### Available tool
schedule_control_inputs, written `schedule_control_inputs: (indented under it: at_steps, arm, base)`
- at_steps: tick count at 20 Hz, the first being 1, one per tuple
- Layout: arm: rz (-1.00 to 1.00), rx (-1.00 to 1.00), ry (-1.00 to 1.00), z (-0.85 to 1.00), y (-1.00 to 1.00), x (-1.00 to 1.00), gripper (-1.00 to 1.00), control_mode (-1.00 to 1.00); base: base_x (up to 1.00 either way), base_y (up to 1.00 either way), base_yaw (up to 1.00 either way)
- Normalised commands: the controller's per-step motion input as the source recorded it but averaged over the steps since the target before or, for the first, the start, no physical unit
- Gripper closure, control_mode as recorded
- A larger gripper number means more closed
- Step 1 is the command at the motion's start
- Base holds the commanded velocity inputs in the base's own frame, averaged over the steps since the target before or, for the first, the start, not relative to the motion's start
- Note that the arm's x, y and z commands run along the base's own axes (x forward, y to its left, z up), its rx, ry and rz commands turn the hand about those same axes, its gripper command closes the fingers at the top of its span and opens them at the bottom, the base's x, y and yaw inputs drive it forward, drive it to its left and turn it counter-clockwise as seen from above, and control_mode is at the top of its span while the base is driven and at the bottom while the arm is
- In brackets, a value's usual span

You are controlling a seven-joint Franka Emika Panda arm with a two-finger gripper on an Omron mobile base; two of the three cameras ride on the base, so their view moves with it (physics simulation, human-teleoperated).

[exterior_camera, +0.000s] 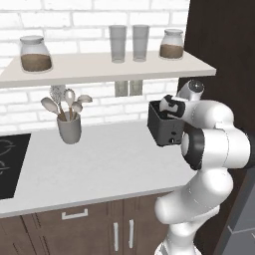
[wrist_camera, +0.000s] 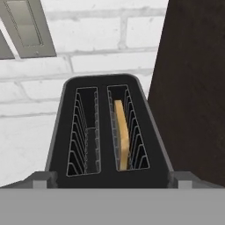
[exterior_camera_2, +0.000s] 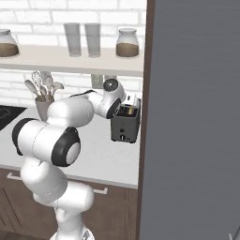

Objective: Start the toaster. Once the lever pops up, take the bread to the plate on the dining counter.

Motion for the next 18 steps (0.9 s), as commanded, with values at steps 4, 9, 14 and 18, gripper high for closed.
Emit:
schedule_control_inputs:
  at_steps: [4,9,14,18]
  arm:
    - [0.0,0.0,0.0,0.0,-0.15,0.12,-1.0,-1.0]
    - [0.0,0.0,0.0,0.0,-0.13,0.08,-1.0,-1.0]
    - [0.0,0.0,0.0,0.0,-0.01,0.0,-1.0,-1.0]
    - [0.0,0.0,0.0,0.0,0.0,0.0,-1.0,-1.0]
  base:
    - [0.0,0.0,0.0]
    - [0.0,0.0,0.0]
    - [0.0,0.0,0.0]
    - [0.0,0.0,0.0]
